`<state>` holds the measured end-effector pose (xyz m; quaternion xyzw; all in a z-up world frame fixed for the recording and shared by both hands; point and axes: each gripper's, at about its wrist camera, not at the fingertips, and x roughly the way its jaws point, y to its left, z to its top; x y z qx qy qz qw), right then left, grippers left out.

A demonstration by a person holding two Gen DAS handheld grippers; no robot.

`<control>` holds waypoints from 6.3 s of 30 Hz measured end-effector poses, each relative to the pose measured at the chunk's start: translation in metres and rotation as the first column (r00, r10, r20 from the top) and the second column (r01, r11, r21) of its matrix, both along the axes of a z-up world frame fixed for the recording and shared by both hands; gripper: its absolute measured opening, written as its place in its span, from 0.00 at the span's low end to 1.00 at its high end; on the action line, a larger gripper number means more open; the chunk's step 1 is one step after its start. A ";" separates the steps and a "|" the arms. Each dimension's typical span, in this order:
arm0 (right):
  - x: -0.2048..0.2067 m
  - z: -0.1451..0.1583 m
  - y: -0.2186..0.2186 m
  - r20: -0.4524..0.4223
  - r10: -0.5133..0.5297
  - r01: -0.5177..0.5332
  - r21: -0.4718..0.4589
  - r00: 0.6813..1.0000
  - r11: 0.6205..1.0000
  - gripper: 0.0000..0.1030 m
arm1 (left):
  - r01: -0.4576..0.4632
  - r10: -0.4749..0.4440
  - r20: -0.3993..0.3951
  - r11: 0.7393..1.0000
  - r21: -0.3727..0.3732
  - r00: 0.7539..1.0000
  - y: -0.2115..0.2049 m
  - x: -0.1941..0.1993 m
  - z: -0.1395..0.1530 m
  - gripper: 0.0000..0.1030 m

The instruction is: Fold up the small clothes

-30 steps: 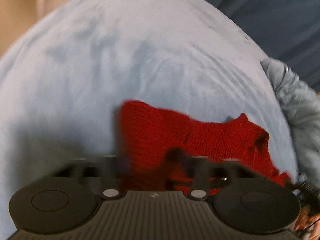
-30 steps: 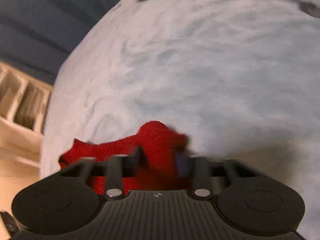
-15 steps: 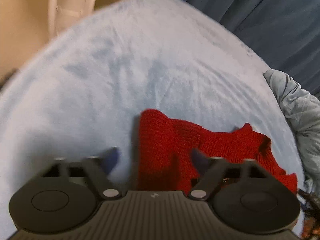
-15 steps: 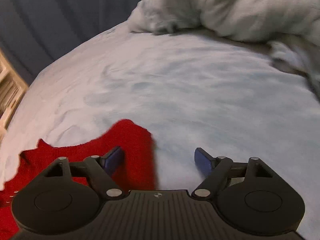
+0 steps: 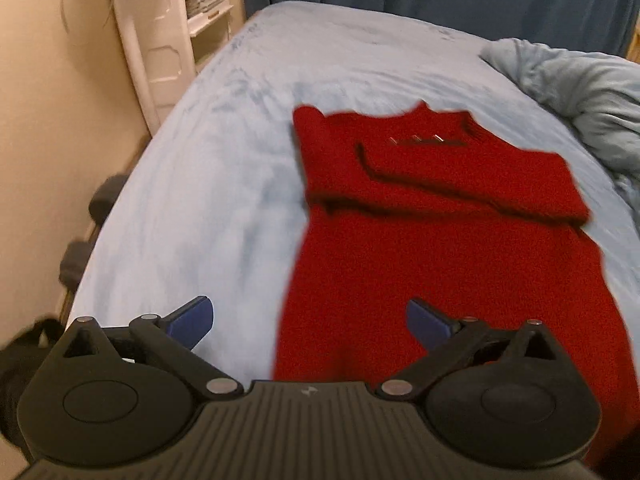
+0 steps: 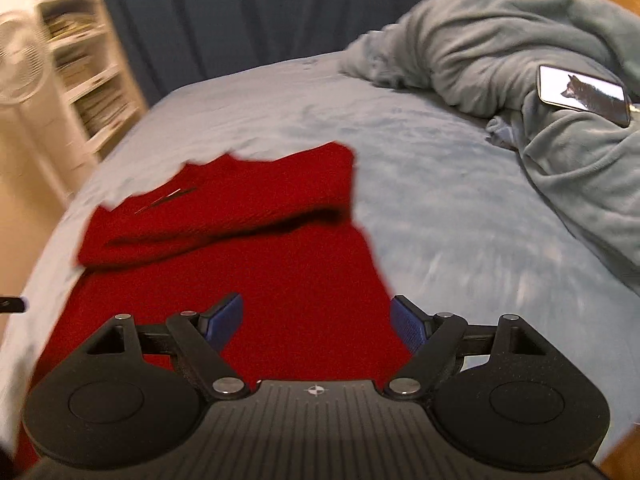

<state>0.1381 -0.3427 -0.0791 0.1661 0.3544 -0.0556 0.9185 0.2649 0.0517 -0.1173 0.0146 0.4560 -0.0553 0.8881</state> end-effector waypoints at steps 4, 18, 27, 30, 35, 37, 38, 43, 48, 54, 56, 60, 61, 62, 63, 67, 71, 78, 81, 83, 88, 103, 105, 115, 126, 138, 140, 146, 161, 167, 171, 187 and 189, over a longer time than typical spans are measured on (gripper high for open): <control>-0.051 0.022 0.037 0.010 0.070 -0.071 0.031 0.997 0.997 0.79 | -0.012 0.011 -0.019 0.998 -0.060 1.000 0.004 -0.065 0.013 1.00; -0.161 0.044 0.092 0.044 0.112 -0.110 -0.032 0.993 0.993 0.79 | -0.020 0.020 -0.004 0.999 -0.041 1.000 0.011 -0.179 0.024 1.00; -0.152 0.031 0.063 0.021 0.022 -0.021 -0.058 1.000 0.998 0.82 | -0.023 0.023 -0.052 1.000 -0.010 0.998 0.025 -0.169 -0.004 1.00; -0.133 0.007 0.030 -0.048 -0.083 0.083 0.003 0.995 0.997 0.82 | -0.045 0.044 -0.077 0.999 -0.009 0.996 0.037 -0.154 -0.019 1.00; -0.076 -0.042 -0.025 -0.205 -0.148 0.146 -0.027 0.968 0.989 0.82 | -0.092 0.086 -0.101 0.994 -0.054 0.991 0.049 -0.103 -0.037 1.00; -0.052 -0.064 -0.044 -0.296 -0.160 0.163 -0.015 0.942 0.987 0.82 | -0.112 0.098 -0.151 0.990 -0.090 0.984 0.049 -0.079 -0.047 1.00; -0.041 -0.075 -0.051 -0.328 -0.155 0.165 0.005 0.932 0.986 0.82 | -0.123 0.104 -0.170 0.987 -0.103 0.980 0.049 -0.068 -0.053 1.00; 0.000 -0.104 -0.069 -0.384 -0.170 0.177 -0.015 0.908 0.984 0.82 | -0.047 0.031 -0.226 0.997 -0.062 0.974 0.036 -0.030 -0.082 1.00; 0.019 -0.121 -0.072 -0.368 -0.100 0.110 0.005 0.925 0.994 0.86 | 0.036 -0.035 -0.232 0.999 -0.002 0.972 0.022 -0.025 -0.104 1.00; 0.018 -0.119 -0.067 -0.437 0.133 -0.087 0.126 0.890 0.988 0.80 | 0.145 -0.147 -0.350 0.989 -0.032 0.925 0.016 -0.029 -0.097 0.98; 0.009 -0.118 -0.068 -0.445 0.199 -0.121 0.198 0.873 0.973 0.78 | 0.146 -0.148 -0.397 0.989 -0.035 0.906 0.015 -0.035 -0.098 0.97; -0.006 -0.114 -0.060 -0.449 0.250 -0.152 0.243 0.858 0.958 0.58 | 0.172 -0.163 -0.411 0.985 -0.016 0.897 0.006 -0.058 -0.101 0.95; -0.008 -0.112 -0.056 -0.458 0.238 -0.155 0.212 0.856 0.965 0.37 | 0.179 -0.163 -0.397 0.984 0.003 0.903 0.004 -0.062 -0.099 0.84; -0.010 -0.110 -0.054 -0.456 0.231 -0.158 0.193 0.859 0.968 0.14 | 0.167 -0.146 -0.378 0.986 0.022 0.914 0.003 -0.066 -0.095 0.77; -0.014 -0.106 -0.053 -0.437 0.234 -0.153 0.213 0.869 0.965 0.14 | 0.154 -0.139 -0.367 0.988 0.013 0.920 0.005 -0.069 -0.089 0.51; -0.036 -0.080 -0.048 -0.349 0.202 -0.125 0.231 0.915 0.965 0.13 | 0.091 -0.118 -0.293 0.991 -0.102 0.949 0.019 -0.078 -0.052 0.18; -0.059 -0.036 -0.050 -0.220 0.144 -0.084 0.264 0.965 0.961 0.11 | 0.088 -0.120 -0.211 0.984 -0.155 0.970 0.023 -0.092 -0.016 0.17; -0.094 0.009 -0.055 -0.116 0.130 -0.098 0.243 0.985 0.965 0.09 | 0.072 -0.101 -0.128 0.974 -0.216 0.987 0.032 -0.121 0.019 0.07; -0.114 0.009 -0.049 -0.110 0.129 -0.096 0.265 0.986 0.960 0.09 | 0.065 -0.101 -0.144 0.970 -0.234 0.984 0.045 -0.144 0.017 0.07; -0.130 0.008 -0.047 -0.107 0.125 -0.089 0.290 0.986 0.953 0.09 | 0.063 -0.102 -0.158 0.971 -0.233 0.982 0.051 -0.158 0.011 0.07; -0.155 -0.008 -0.047 -0.157 0.101 -0.042 0.342 0.982 0.939 0.09 | 0.006 -0.067 -0.215 0.962 -0.274 0.974 0.067 -0.162 -0.007 0.07; -0.043 0.032 -0.089 -0.122 0.045 0.010 0.423 0.992 0.906 0.09 | -0.021 0.005 -0.050 0.949 -0.314 0.999 0.051 -0.025 0.069 0.07; 0.000 0.043 -0.094 -0.098 0.055 -0.011 0.406 0.994 0.914 0.09 | -0.006 0.001 -0.016 0.955 -0.296 1.000 0.038 0.015 0.077 0.07; 0.210 -0.013 -0.139 -0.267 -0.233 0.335 0.450 0.935 0.828 0.63 | -0.335 0.322 -0.109 0.933 -0.134 0.941 0.023 0.237 0.018 0.61; 0.199 -0.072 -0.117 -0.131 -0.211 0.241 0.299 0.969 0.923 0.72 | -0.150 0.142 -0.075 0.984 -0.101 0.987 -0.001 0.240 -0.042 0.83; 0.231 -0.049 -0.054 0.009 -0.050 0.050 -0.070 0.999 0.996 0.10 | 0.041 -0.046 0.054 0.994 0.099 0.997 -0.048 0.245 -0.040 0.10; 0.211 -0.023 -0.069 0.094 -0.077 0.075 0.019 0.993 0.997 0.10 | -0.015 0.013 0.085 1.000 0.020 0.996 -0.022 0.244 -0.023 0.10; 0.219 -0.058 -0.101 -0.027 -0.174 0.176 0.125 0.984 0.976 0.10 | -0.092 0.091 -0.024 0.995 -0.026 0.996 -0.001 0.267 -0.065 0.10; 0.193 -0.098 -0.116 -0.088 -0.294 0.302 0.104 0.952 0.947 0.39 | -0.240 0.242 -0.017 0.969 0.062 0.970 0.035 0.255 -0.086 0.99; 0.176 -0.080 -0.112 -0.011 -0.316 0.316 0.062 0.949 0.947 0.39 | -0.347 0.343 -0.051 0.931 -0.117 0.938 0.051 0.265 -0.069 0.98; 0.198 -0.068 -0.098 0.055 -0.225 0.222 0.046 0.973 0.974 0.39 | -0.264 0.261 -0.052 0.963 -0.057 0.964 0.031 0.286 -0.075 0.99; 0.111 -0.060 -0.063 0.066 -0.170 0.169 0.019 0.983 0.985 0.54 | -0.097 0.103 0.066 0.992 -0.081 0.992 0.034 0.155 -0.035 1.00; 0.091 -0.064 -0.039 0.052 -0.094 0.095 -0.024 0.994 0.995 0.54 | -0.031 0.035 0.049 0.996 -0.085 0.998 0.025 0.124 -0.041 1.00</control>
